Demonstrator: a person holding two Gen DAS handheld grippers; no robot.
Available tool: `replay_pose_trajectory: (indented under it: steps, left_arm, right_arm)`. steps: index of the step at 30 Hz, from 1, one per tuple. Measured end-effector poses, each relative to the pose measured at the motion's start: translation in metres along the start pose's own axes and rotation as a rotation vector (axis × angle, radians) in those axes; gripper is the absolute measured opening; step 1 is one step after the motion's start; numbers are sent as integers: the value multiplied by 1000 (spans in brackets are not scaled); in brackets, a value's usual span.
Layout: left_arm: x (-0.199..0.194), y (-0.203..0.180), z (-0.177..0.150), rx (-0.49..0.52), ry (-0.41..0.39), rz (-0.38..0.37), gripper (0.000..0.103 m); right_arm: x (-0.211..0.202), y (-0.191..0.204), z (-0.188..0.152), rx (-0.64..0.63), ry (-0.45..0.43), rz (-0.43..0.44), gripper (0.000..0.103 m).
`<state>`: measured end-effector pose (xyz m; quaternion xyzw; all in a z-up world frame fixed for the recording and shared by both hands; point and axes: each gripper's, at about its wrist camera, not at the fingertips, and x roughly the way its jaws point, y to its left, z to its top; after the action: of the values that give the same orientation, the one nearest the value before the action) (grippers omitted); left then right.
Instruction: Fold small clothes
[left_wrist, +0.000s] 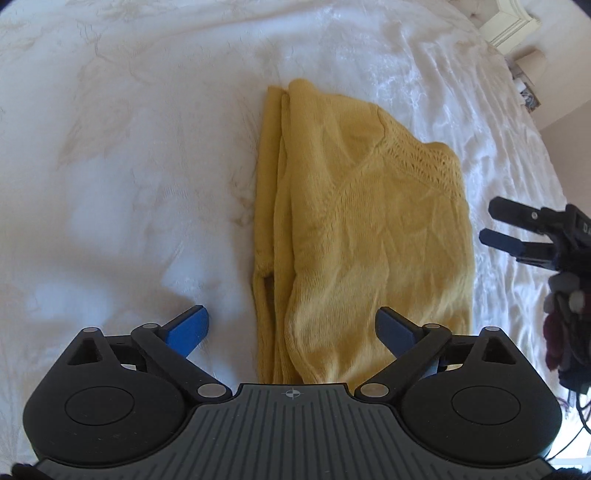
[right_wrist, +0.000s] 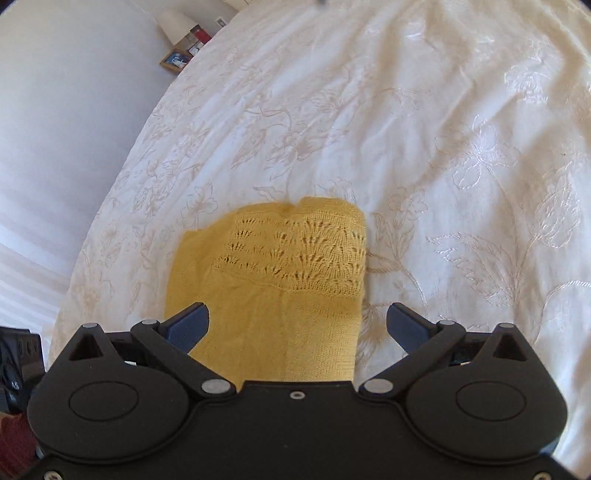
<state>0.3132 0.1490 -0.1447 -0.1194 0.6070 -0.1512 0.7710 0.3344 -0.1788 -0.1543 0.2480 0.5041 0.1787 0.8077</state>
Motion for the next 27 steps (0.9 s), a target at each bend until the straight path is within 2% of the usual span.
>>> replay_pose_trajectory:
  steps: [8,13,18,22,27]
  left_arm:
    - [31,-9,9,13,30,-60,103]
    - [46,-22,23,62,30,-109,103]
    - [53,-32,29,109,18,-154,103]
    - [48,-27,21,105,10,-183,103]
    - [39,-13,6,44,12,-237,102]
  right_arm:
    - [42,-22,10,93,77,88,103]
    - [60,-16,19,114,112,177,103]
    - [80,-5,28,98,121,199,103]
    - [75,-12,23,110,99,229,103]
    - [62,-25,12,113,98,265,103]
